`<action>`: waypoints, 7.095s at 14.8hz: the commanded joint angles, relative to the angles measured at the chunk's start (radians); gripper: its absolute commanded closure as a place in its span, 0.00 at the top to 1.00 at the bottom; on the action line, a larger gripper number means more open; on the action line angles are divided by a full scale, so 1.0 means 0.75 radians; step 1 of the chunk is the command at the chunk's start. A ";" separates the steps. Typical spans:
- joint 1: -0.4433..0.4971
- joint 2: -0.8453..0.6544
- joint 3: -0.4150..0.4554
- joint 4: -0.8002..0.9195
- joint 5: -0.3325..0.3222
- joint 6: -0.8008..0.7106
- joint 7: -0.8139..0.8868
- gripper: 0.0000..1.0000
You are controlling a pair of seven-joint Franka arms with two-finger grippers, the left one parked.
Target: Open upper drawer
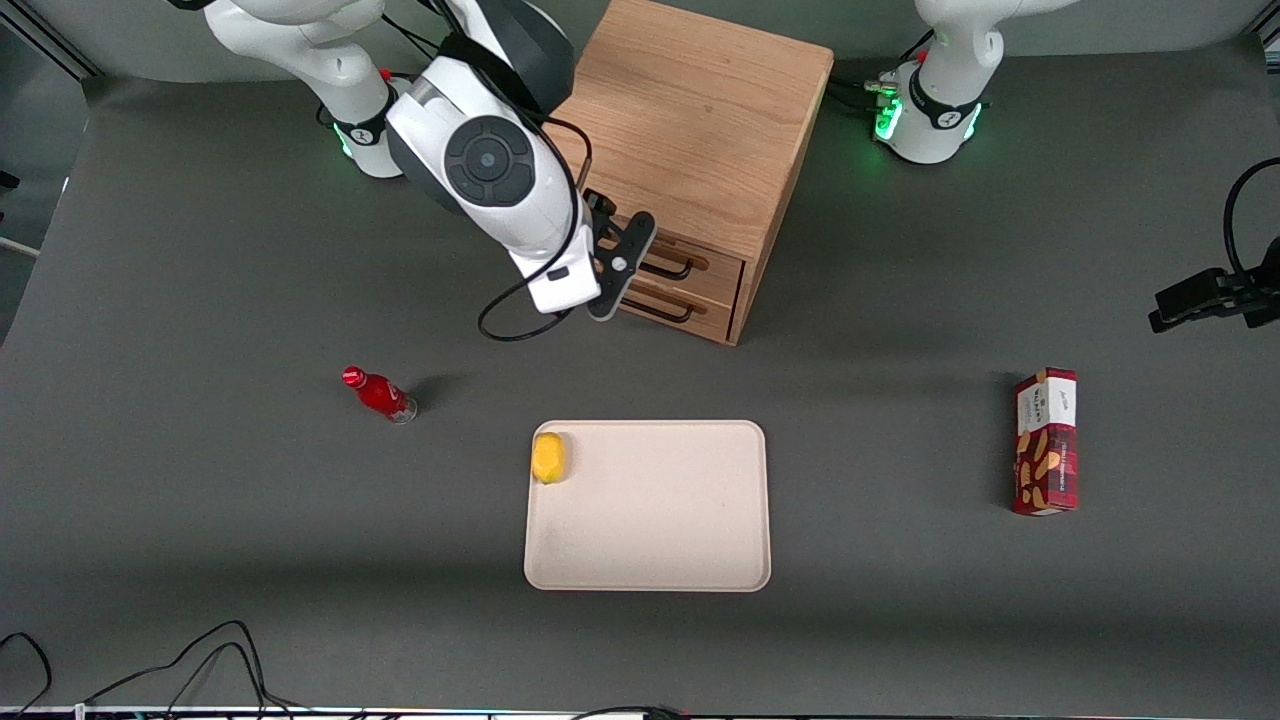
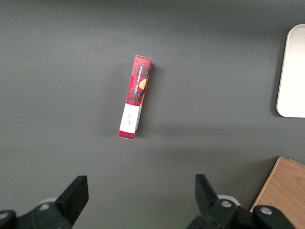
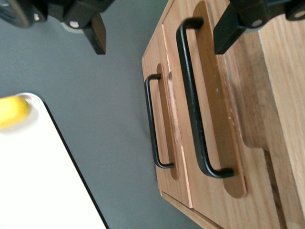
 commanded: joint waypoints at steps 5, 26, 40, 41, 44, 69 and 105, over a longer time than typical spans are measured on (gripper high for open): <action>0.011 0.087 0.033 0.038 0.024 0.055 -0.046 1.00; 0.040 0.144 0.031 -0.011 -0.033 0.156 -0.056 1.00; 0.024 0.175 0.019 -0.044 -0.068 0.197 -0.074 1.00; 0.024 0.175 0.019 -0.044 -0.068 0.197 -0.074 1.00; 0.022 0.175 0.019 -0.046 -0.068 0.201 -0.074 1.00; -0.089 0.256 -0.002 0.130 -0.066 0.190 -0.105 1.00; -0.073 0.414 -0.071 0.404 -0.137 0.127 -0.295 1.00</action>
